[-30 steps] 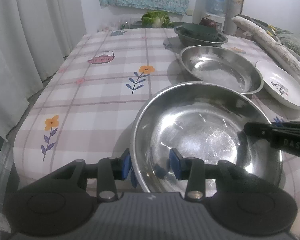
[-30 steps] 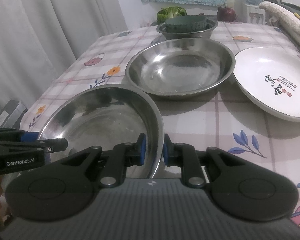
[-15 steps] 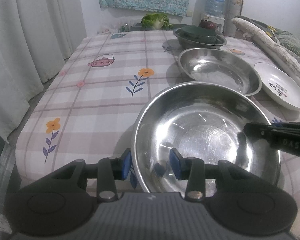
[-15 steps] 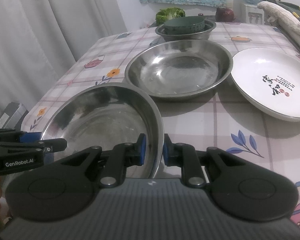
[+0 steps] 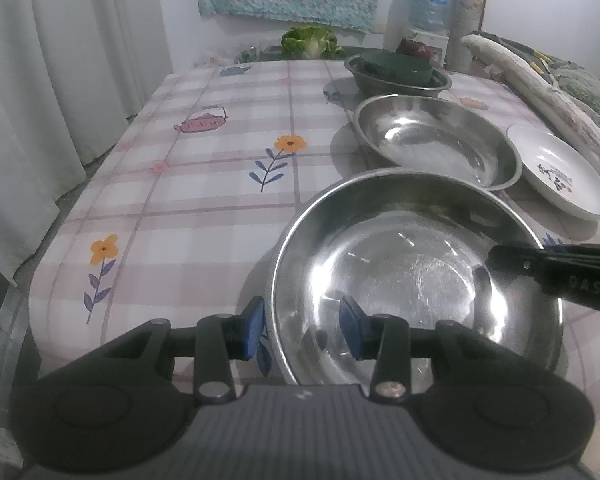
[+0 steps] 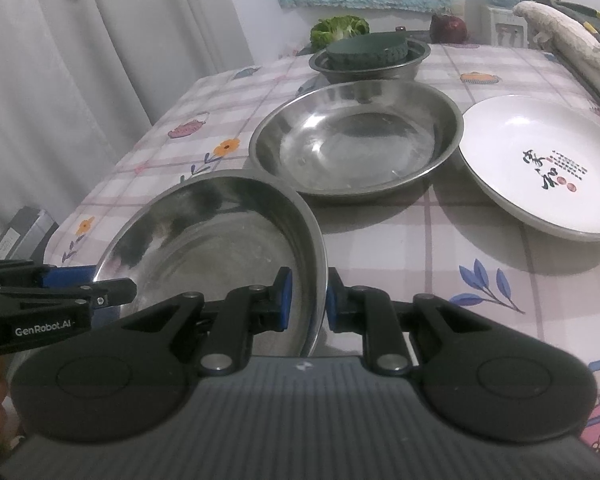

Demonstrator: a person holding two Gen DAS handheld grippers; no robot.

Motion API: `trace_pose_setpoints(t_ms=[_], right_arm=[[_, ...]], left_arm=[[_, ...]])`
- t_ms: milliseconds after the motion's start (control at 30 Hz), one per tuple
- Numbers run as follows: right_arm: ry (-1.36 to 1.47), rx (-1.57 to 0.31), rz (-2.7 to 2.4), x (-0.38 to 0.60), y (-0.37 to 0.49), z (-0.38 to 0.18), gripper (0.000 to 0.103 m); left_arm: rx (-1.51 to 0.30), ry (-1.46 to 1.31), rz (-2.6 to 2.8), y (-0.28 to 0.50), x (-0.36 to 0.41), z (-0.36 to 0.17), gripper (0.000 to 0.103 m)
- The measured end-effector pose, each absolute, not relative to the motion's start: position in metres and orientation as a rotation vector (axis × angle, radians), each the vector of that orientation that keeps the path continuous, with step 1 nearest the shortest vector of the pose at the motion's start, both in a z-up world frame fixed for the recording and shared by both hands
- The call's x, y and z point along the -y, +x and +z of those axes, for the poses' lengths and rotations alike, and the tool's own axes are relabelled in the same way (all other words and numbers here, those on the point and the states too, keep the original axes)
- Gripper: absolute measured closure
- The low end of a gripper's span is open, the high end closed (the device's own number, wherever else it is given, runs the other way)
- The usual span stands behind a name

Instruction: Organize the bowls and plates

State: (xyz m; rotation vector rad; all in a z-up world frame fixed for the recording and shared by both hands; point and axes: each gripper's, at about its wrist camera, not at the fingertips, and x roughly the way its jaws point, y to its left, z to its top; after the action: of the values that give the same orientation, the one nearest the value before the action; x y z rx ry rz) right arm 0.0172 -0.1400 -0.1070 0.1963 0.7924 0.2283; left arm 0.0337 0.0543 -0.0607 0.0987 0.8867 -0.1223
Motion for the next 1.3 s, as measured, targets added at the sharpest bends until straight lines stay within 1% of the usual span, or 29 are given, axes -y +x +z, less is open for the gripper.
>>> trace_pose_setpoints(t_ms=[233,500,833,1067,1300], right_arm=[[0.202,-0.809,0.212,0.139,0.019,-0.113,0.086],[0.232,-0.808,0.190,0.145,0.014,-0.120,0.085],[0.228,-0.782,0.197,0.144,0.005,-0.124,0.084],[0.180,-0.756,0.199,0.135,0.001,-0.125,0.083],[0.166,-0.758,0.191,0.133,-0.001,-0.124,0.081]], left_arm=[[-0.876,0.096,-0.141,0.029,-0.056,-0.065,0.062],[-0.905,0.048,-0.179,0.029,-0.064,-0.073,0.062],[-0.892,0.039,-0.200,0.024,-0.063,-0.079,0.062],[-0.875,0.051,-0.197,0.022,-0.057,-0.082,0.055],[-0.882,0.030,-0.192,0.024,-0.058,-0.078,0.054]])
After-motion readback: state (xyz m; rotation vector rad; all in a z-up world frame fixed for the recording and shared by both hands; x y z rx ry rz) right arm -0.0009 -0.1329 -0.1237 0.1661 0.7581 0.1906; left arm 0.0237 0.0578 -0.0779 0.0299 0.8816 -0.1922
